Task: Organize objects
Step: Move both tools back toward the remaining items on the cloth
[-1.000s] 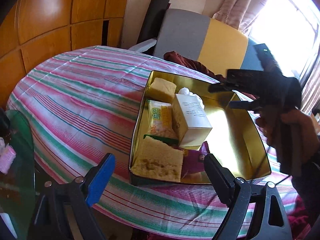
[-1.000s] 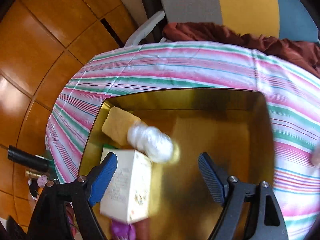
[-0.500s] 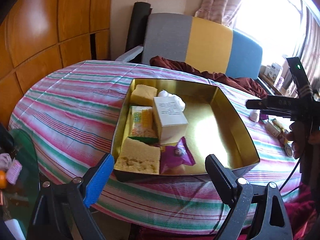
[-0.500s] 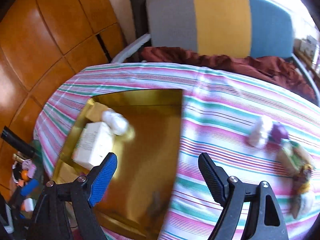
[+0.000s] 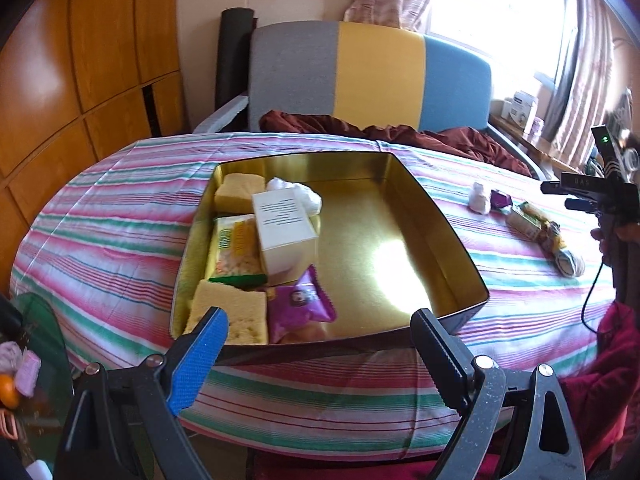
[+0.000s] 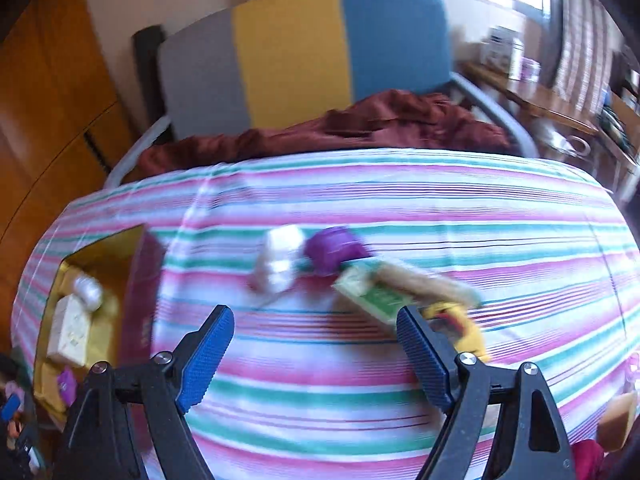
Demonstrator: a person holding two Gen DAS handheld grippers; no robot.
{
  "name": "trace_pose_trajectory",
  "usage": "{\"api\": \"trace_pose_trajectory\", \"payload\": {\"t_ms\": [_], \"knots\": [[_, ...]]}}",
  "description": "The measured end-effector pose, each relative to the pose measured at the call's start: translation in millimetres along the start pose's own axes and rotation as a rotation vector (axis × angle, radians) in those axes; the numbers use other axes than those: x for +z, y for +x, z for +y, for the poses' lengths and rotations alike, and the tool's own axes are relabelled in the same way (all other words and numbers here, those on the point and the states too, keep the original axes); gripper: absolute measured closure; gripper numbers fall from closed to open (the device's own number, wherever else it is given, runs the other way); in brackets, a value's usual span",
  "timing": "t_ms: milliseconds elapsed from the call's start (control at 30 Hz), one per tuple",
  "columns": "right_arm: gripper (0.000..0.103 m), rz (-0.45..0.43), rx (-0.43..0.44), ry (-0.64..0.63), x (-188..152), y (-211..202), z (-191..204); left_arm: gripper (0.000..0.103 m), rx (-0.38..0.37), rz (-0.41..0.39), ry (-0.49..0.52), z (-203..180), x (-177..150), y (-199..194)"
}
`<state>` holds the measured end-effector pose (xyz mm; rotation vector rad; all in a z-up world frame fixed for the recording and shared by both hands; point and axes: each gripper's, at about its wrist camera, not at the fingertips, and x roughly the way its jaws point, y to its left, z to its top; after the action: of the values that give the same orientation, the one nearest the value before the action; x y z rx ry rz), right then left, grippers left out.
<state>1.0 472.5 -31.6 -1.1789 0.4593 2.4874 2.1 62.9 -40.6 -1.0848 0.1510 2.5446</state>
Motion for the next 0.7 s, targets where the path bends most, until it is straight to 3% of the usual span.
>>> {"api": "trace_pose_trajectory", "payload": {"t_ms": [167,267,400,533,700], "knots": [[0.018,0.003,-0.067,0.259,-10,14,-80,0.010,-0.004,0.013,0.040,-18,6,5],[0.018,-0.015,-0.016,0.445,-10,10,-113,0.010,-0.030,0.013,0.047,-29,15,7],[0.018,-0.027,0.039,0.537,-12,5,-129,0.010,-0.075,0.001,0.093,-57,34,11],[0.018,-0.031,0.084,0.550,-12,2,-128,0.010,-0.136,-0.002,0.133,-89,55,18],[0.018,-0.103,0.116,0.649,-19,-13,-149,0.010,-0.204,0.014,0.167,-129,79,34]]}}
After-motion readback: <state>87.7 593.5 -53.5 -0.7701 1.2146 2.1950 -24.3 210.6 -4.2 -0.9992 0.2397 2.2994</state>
